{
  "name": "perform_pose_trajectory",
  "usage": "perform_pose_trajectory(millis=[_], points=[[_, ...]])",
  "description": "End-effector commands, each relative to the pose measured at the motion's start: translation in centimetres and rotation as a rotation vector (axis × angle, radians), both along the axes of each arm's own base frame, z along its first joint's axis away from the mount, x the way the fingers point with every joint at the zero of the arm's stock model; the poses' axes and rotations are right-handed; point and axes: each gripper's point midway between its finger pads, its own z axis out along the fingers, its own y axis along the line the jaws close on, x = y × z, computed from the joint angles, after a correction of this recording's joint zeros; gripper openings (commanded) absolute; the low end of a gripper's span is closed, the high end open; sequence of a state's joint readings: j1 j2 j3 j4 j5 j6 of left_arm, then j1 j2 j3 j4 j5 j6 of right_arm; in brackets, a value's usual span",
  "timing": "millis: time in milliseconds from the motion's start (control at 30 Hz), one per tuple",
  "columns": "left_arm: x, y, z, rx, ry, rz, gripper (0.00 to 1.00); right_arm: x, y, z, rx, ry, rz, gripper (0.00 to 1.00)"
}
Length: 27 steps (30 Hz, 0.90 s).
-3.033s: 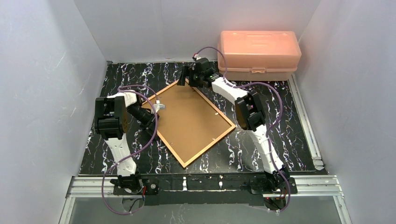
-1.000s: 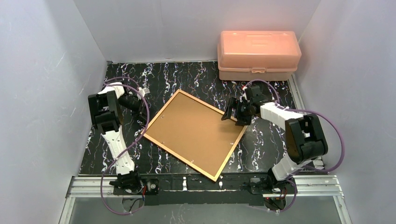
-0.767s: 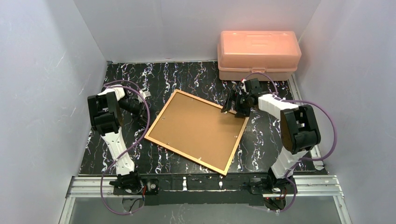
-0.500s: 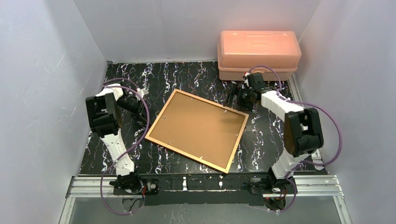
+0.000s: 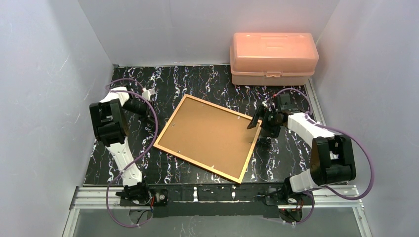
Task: Put the photo into the frame
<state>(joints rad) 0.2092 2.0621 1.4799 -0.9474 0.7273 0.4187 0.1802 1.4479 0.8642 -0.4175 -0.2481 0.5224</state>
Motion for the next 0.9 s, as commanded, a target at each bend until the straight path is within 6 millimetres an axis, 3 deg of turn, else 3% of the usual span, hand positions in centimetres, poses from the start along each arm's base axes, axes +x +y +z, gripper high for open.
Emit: perform_pose_trajectory(millis=[0,333,500,567,633,867], points=[[-0.6,-1.3,-0.4,-0.084,0.047,-0.011,0.14,0.3,1.4,-0.3,0.086,0.011,-0.012,0.99],[-2.7,-2.1,-1.4,-0.125,0.094,-0.045,0.13,6.3,2.7,1.2,0.108,-0.061,-0.004,0.99],[-3.8,-2.9,-1.6,-0.149,0.108,-0.065,0.12,9.0,1.3,4.6,0.008,-0.17,-0.053,0.99],[-4.1,-3.2,-1.6,-0.153,0.113,-0.072,0.11,9.6,2.0,6.1,-0.002,-0.218,-0.061,0.99],[-4.4,-3.4,-1.5,-0.158,0.117,-0.073,0.1,9.3,5.2,6.8,0.038,-0.236,-0.023,0.99],[-5.6,-3.8,-1.5,-0.173,0.143,-0.069,0.07,6.2,20.9,6.3,0.304,-0.189,0.171,0.99]])
